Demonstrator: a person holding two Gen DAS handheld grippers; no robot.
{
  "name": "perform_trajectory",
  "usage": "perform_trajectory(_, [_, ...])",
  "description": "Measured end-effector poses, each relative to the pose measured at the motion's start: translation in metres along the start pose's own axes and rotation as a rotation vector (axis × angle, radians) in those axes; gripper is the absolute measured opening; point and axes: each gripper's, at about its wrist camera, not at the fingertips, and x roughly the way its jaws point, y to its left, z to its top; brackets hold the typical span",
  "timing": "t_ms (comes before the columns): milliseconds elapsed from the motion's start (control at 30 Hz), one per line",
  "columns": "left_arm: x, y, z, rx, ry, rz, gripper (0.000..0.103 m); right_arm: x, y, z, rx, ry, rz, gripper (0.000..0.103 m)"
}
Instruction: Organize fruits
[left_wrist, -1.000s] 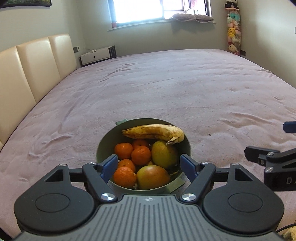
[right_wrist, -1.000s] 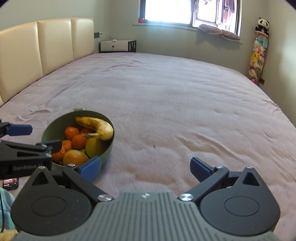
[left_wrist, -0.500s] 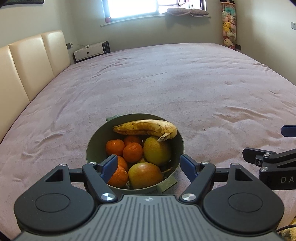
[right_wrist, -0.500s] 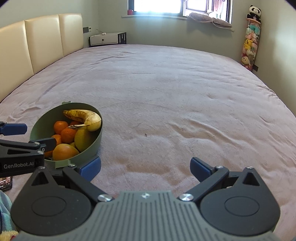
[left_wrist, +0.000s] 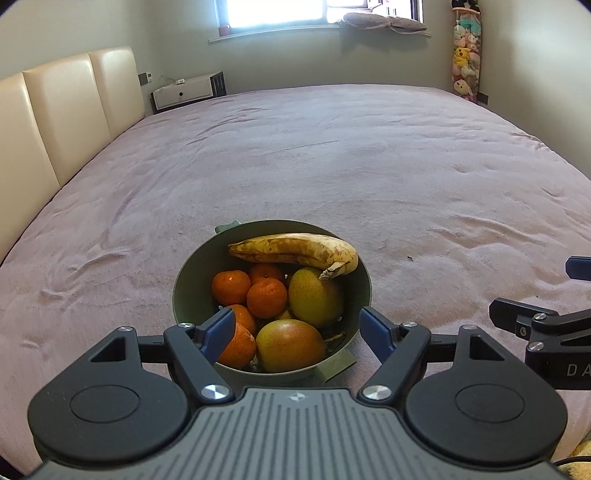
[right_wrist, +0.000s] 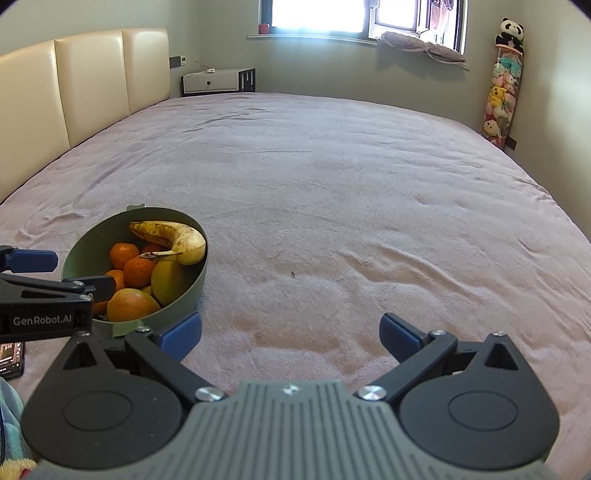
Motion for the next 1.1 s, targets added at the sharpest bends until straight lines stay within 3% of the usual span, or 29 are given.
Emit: perform_trajectory(1100, [0.0005, -0.0013, 0.0, -0.006, 0.009, -0.003, 0.089, -0.0018, -0.0027, 0.0021, 0.007, -0.005, 0.009, 0.099])
